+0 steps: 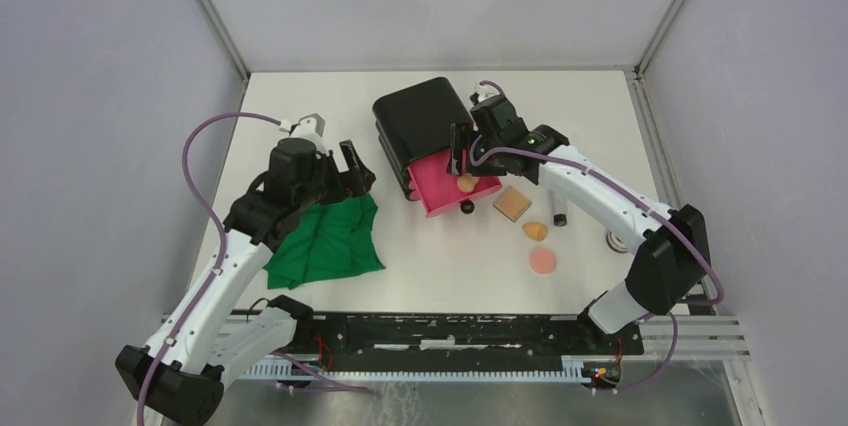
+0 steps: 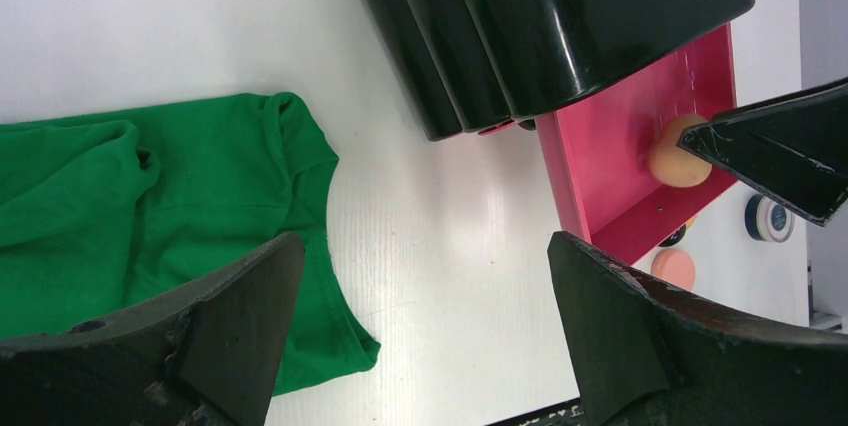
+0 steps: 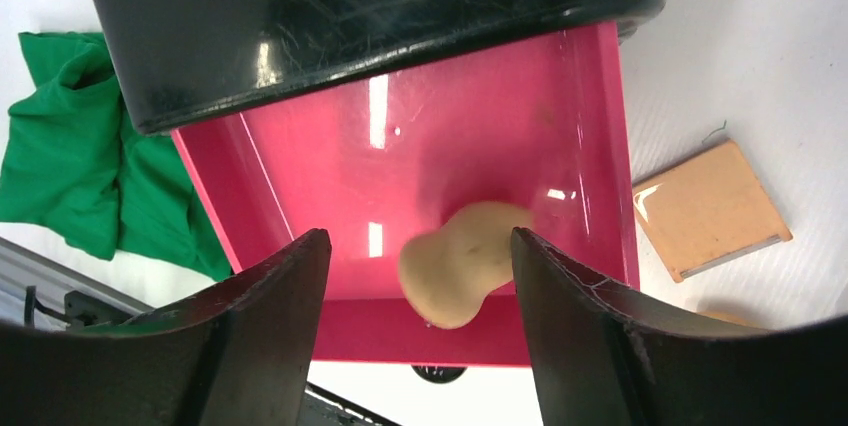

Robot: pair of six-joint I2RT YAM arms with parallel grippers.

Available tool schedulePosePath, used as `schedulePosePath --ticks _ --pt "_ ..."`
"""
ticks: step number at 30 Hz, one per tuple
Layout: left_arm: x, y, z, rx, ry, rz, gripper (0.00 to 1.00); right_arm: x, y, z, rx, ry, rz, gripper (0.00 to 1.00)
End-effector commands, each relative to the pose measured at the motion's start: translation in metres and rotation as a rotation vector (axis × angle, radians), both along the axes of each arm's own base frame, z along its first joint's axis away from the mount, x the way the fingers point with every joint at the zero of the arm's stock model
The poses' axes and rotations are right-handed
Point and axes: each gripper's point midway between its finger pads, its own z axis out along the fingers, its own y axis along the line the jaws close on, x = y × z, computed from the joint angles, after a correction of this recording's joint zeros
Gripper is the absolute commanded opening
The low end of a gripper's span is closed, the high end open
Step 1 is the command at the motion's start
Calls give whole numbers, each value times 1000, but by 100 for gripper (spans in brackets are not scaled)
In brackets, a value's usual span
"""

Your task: Organize the makeup

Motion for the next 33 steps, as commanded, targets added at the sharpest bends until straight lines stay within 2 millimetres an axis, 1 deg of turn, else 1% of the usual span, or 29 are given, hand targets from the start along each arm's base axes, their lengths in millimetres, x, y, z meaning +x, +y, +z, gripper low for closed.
schedulePosePath --ticks 1,2,4,6,8,10,12,13,15,18,20,22,24,26,30,33 --pt "6 1 15 -19 -41 23 99 17 4 37 16 -103 -13 74" --pt "6 1 15 -19 -42 24 99 17 -2 42 4 -122 -29 75" --pt "7 1 15 -18 -43 23 99 20 -24 57 -49 -187 -88 76" --pt "7 1 14 -13 -39 22 99 19 -53 73 -98 -246 -167 76" --pt "8 1 13 -11 -37 19 99 16 -86 81 -122 -276 -251 76" --pt "9 0 12 -10 -37 15 99 11 -123 77 -127 -263 -340 76" --pt "10 -1 11 -10 -38 11 99 2 -157 59 -127 -209 -424 76" --pt "10 -2 10 -9 -37 7 99 -4 -170 48 -123 -176 -457 76" --pt "12 -3 9 -8 -36 5 99 -20 -186 24 -122 -104 -497 76" --pt "14 -4 10 -6 -40 2 99 -45 -193 -18 -145 10 -523 75" --pt "15 -4 9 -2 -39 1 99 -58 -188 -41 -124 74 -517 75" --pt "15 -4 7 0 -35 0 99 -65 -182 -61 -103 121 -500 76" --pt "15 -4 5 3 -31 0 99 -68 -178 -80 -100 158 -481 76" --pt "15 -3 4 4 -29 -1 99 -67 -175 -93 -108 187 -470 77" --pt "13 -2 4 5 -31 1 99 -60 -171 -112 -125 222 -445 77" --pt "13 -1 3 8 -34 4 99 -57 -163 -126 -110 257 -423 76"
